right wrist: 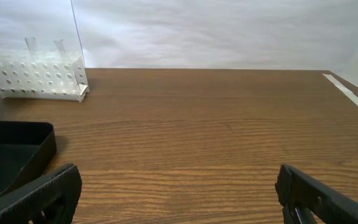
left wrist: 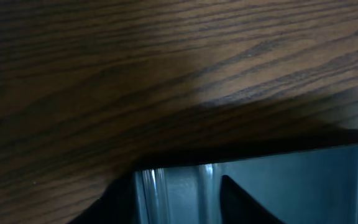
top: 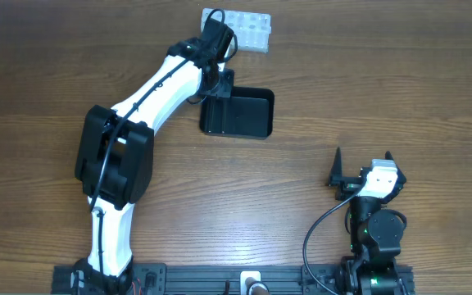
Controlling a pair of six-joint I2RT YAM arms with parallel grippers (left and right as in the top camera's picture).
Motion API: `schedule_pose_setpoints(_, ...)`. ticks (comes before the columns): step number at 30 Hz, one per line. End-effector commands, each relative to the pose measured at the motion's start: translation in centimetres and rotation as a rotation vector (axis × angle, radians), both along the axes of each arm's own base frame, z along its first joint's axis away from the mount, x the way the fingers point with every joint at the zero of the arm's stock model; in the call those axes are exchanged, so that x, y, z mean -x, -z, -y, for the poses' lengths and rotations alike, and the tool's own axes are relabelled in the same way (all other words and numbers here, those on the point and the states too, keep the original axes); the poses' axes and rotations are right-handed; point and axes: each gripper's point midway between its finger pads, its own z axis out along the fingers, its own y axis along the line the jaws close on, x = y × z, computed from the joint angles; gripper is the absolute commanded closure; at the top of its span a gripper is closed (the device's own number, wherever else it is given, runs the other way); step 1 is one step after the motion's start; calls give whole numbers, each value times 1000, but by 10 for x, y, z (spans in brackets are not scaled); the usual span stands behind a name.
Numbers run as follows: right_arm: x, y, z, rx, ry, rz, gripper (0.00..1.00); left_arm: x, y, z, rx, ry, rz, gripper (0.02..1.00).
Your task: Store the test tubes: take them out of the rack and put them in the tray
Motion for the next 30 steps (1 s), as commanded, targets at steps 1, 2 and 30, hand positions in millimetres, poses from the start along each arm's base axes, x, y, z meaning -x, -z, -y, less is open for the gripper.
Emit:
schedule_pose_setpoints(1, 0, 2, 1, 2, 10, -2, 7, -6, -9, 3, 18, -1, 38, 483)
schedule_pose_setpoints(2, 0, 2, 1, 2, 10, -2, 9, -10, -18, 2, 17, -7, 69, 435)
schedule_pose_setpoints(30, 0, 2, 1, 2, 10, -2, 7, -15, -356, -132, 24, -57, 1033, 18)
